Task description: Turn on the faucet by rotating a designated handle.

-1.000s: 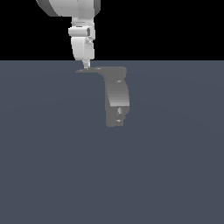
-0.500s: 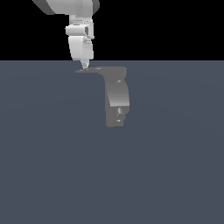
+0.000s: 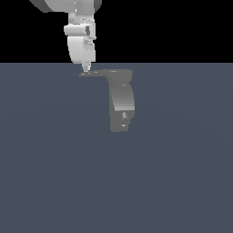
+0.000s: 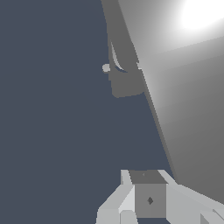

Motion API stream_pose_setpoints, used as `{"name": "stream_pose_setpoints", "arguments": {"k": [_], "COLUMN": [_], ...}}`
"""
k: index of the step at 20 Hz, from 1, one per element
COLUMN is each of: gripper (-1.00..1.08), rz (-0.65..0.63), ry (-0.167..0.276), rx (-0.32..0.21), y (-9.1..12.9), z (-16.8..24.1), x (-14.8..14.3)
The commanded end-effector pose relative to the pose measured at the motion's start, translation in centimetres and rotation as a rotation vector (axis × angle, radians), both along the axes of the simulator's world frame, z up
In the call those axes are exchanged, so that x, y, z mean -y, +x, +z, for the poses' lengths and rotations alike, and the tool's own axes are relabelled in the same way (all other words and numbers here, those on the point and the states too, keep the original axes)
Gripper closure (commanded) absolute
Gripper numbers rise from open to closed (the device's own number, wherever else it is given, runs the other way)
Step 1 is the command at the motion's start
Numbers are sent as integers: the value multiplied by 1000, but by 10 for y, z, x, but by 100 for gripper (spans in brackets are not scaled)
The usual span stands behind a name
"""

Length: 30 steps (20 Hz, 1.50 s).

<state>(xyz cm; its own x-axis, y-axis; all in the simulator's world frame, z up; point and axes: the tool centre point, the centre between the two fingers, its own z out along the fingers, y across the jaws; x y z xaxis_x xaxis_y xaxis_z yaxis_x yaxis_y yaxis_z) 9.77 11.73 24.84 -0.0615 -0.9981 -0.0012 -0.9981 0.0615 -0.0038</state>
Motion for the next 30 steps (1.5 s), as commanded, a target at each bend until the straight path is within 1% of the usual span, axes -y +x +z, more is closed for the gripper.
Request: {"name": "stream_pose_setpoints", "arguments": {"k": [1, 20, 21, 22, 30], "gripper": [108, 108, 108, 108, 108], "rz": [0, -1, -1, -4, -4], "ry": [-1, -1, -1, -1, -1], "rx": [-4, -4, -4, -1, -2], "y": [-8, -61, -61, -56, -76], "z": [0, 0, 0, 0, 0], "x": [0, -6, -6, -4, 10]}}
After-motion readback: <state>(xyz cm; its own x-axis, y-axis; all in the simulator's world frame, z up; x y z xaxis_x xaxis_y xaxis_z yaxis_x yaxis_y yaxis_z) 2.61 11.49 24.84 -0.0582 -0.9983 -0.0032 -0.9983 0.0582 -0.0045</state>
